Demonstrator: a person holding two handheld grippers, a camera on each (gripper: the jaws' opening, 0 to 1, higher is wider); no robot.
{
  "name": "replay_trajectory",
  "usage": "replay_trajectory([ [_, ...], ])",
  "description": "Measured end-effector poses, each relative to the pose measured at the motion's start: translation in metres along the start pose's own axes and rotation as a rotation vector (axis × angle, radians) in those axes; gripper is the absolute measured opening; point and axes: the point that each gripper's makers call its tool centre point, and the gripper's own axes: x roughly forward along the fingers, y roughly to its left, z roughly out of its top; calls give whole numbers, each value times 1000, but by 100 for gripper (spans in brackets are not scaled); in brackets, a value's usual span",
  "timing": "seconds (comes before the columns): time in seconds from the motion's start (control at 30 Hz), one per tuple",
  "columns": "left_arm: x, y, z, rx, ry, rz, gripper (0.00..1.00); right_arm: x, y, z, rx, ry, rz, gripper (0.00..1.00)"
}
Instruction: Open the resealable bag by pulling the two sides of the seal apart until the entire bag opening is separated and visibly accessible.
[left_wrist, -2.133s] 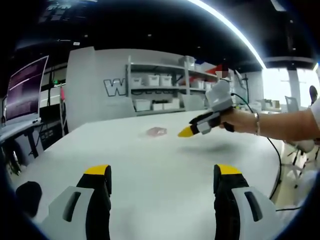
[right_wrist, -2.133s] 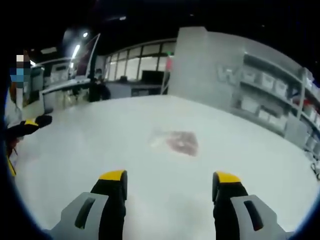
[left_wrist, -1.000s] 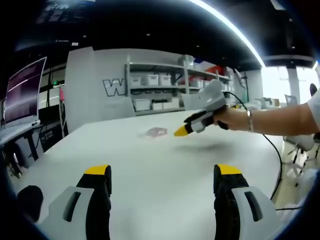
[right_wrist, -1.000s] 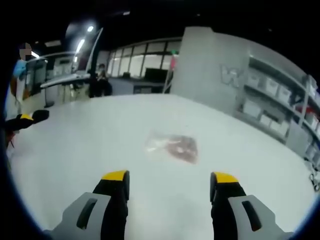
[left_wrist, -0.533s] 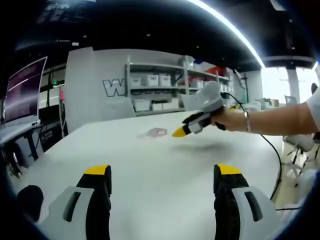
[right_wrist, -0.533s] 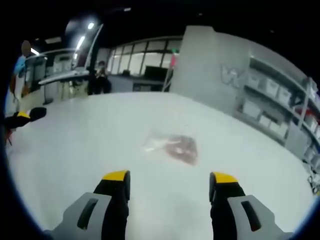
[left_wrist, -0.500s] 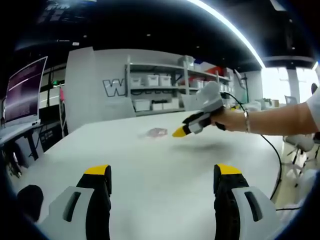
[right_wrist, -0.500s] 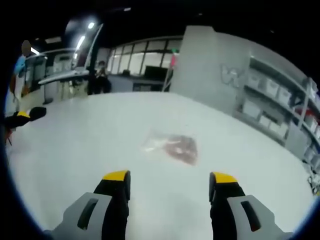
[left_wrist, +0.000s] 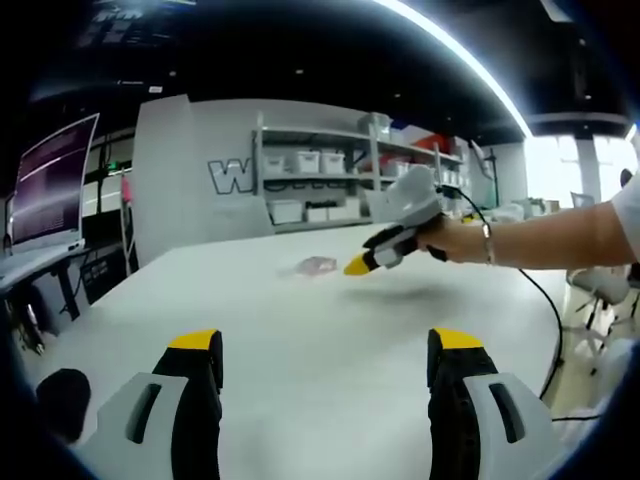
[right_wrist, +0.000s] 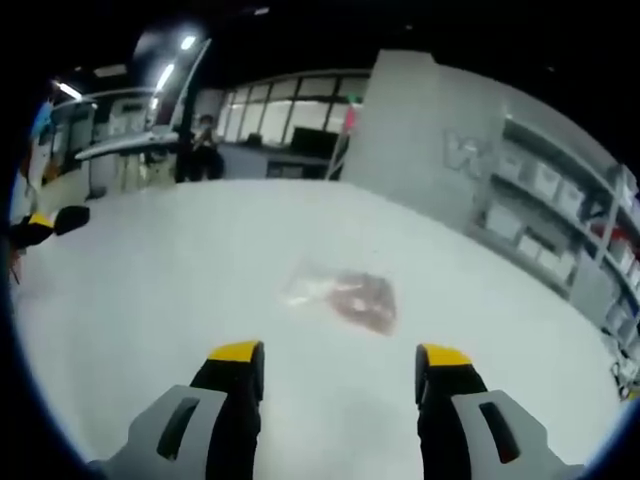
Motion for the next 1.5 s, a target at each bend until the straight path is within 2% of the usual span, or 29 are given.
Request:
replay_trajectory([
  [1.5, 5, 4, -3, -5, 1, -4, 82, 24, -14, 11, -152, -12, -35, 55],
])
